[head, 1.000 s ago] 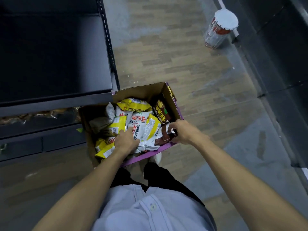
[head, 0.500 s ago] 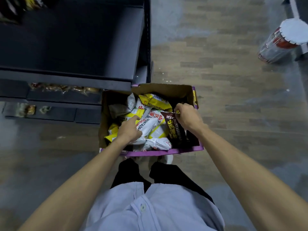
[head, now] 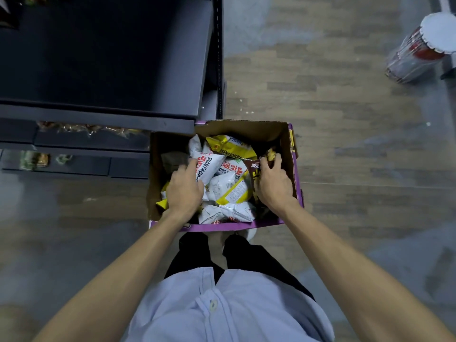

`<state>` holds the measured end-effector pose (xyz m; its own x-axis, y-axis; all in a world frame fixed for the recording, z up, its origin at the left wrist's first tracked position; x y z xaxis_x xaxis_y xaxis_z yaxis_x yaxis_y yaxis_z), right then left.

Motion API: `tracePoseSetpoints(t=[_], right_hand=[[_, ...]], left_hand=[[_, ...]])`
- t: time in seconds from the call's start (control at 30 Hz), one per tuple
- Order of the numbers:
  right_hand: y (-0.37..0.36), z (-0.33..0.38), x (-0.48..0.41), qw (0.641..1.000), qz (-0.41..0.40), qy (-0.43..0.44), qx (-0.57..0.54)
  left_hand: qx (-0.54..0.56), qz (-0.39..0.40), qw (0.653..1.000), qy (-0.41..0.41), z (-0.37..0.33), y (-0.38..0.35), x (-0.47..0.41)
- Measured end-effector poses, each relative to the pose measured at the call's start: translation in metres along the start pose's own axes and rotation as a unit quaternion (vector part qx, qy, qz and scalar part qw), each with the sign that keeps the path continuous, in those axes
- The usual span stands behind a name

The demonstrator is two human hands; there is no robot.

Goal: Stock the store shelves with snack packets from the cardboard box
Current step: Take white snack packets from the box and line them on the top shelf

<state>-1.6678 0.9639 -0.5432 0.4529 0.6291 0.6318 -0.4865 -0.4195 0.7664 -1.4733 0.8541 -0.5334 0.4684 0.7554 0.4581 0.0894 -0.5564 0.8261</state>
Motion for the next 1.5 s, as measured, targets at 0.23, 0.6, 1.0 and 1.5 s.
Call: tracePoseSetpoints(t=[0.23,0.6,1.0,1.5], right_hand=[[-0.031,0.007,-0.025,0.994,0.057,-0.097,-0.005],[-0.017,0.012,-0.036,0.999,-0.007,-0.043,-0.022],[-0.009,0.045,-0.061,0.983,0.015,-0.007,-0.184],[-0.015,0.027,-0.079,0.98,0.12,-0.047,-0.15]], left_hand=[[-0.064,0.155,0.985,0.032,0.002,-0.042,-0.021],[-0.1,0.161,0.982,0.022,-0.01,-0.023,-0.039],[0.004,0.088,0.995,0.048,-0.003,-0.03,-0.057],[0.013,0.135,0.988,0.068,-0.003,-0.033,-0.067]])
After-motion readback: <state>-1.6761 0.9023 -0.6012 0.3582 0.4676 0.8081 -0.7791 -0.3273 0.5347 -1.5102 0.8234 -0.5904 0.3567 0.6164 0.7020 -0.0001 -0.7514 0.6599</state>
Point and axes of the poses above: each hand's wrist, its own x-axis away from the middle knuckle, its own y-axis out of the back of the hand, z = x × y, the point moved 4 cm from there along -x, towards the middle knuckle, and after that the axes turned 14 degrees about z, right-handed, at the moved point
